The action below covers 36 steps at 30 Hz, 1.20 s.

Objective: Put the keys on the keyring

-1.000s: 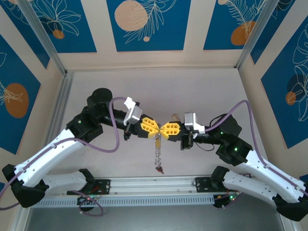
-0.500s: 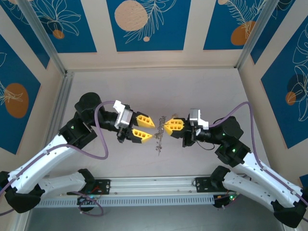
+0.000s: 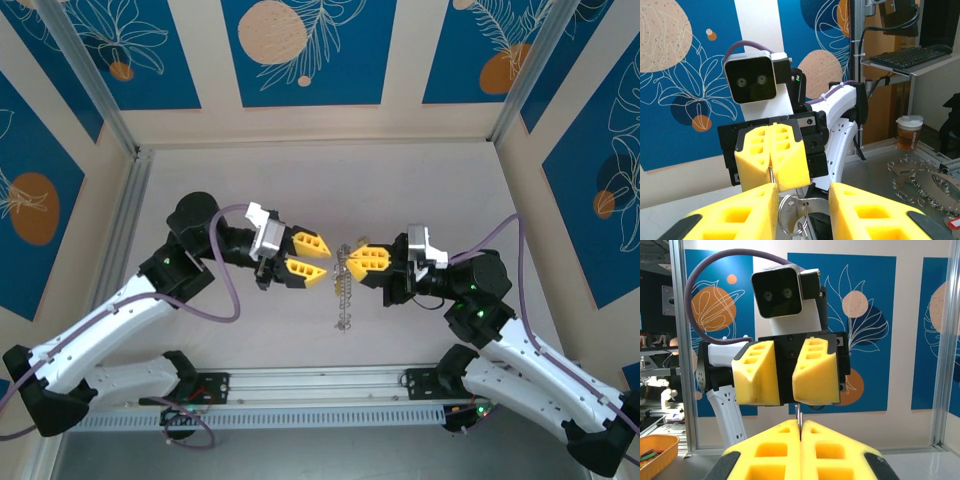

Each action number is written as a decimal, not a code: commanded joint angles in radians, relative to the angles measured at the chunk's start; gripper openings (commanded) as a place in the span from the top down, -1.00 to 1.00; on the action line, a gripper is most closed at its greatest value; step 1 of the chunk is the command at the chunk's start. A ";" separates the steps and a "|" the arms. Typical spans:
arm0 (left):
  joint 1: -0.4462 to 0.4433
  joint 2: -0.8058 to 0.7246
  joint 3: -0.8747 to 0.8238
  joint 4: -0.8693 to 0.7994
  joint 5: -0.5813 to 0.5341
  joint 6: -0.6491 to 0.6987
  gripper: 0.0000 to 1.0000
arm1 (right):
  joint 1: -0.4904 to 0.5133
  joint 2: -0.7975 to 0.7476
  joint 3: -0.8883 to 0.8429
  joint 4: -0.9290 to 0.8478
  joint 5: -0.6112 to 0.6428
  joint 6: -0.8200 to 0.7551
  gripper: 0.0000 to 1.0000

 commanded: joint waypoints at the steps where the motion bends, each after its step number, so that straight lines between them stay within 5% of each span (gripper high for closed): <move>1: -0.013 0.007 -0.011 0.086 -0.015 -0.031 0.36 | -0.004 -0.012 -0.001 0.097 -0.005 0.035 1.00; 30: -0.071 0.074 0.020 0.106 -0.093 0.005 0.60 | -0.006 -0.010 -0.012 0.141 -0.012 0.073 1.00; 36: -0.077 0.078 0.021 0.107 -0.110 0.015 0.83 | -0.006 -0.015 -0.010 0.134 -0.009 0.074 1.00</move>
